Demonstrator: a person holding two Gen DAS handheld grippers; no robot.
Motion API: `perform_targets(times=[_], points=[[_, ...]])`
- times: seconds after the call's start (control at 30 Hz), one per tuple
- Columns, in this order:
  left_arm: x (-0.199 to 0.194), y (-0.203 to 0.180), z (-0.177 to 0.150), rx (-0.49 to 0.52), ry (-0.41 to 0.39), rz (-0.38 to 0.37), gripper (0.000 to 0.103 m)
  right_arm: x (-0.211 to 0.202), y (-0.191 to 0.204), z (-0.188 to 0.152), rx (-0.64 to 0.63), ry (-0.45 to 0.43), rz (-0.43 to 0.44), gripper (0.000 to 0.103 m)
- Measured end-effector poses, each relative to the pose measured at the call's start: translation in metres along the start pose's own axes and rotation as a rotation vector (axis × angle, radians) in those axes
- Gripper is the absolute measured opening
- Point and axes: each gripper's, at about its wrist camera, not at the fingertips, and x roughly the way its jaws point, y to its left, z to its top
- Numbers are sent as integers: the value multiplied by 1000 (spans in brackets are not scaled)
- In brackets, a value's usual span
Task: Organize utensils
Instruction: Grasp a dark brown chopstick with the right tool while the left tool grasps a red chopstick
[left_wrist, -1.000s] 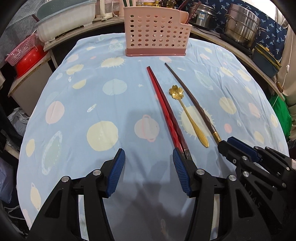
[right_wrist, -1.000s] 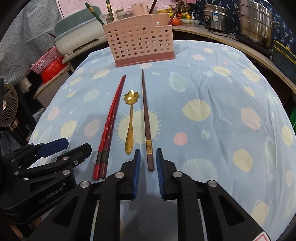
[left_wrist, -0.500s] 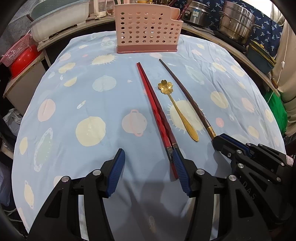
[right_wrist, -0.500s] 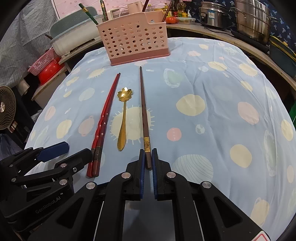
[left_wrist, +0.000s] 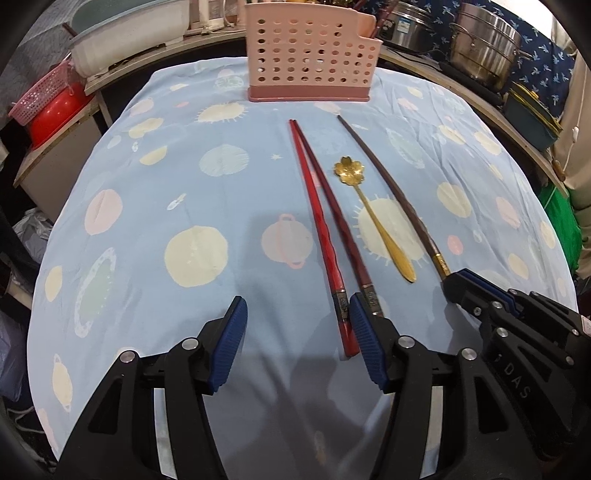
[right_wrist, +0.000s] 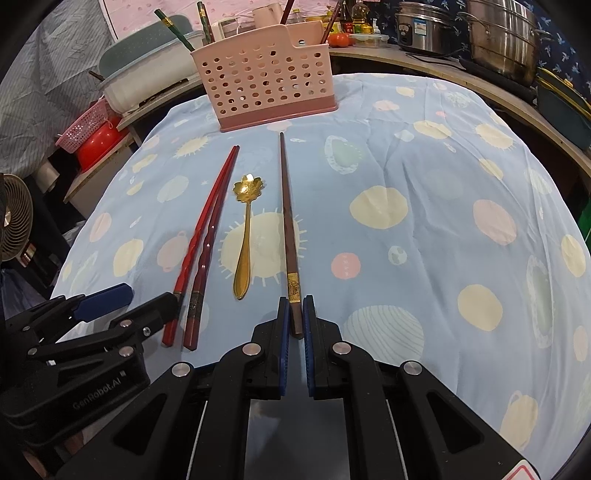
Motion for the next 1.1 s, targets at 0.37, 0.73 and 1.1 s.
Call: perform_targets(times=[0.37, 0.73, 1.1], points=[[0, -8, -1, 17, 5, -23, 54, 0, 0, 0, -1, 0, 0, 7], [3, -8, -1, 40, -9, -9, 29, 2, 4, 1, -16, -6, -3, 7], [-2, -2, 0, 25, -2, -60, 8, 3, 10, 3, -43, -20, 0, 7]])
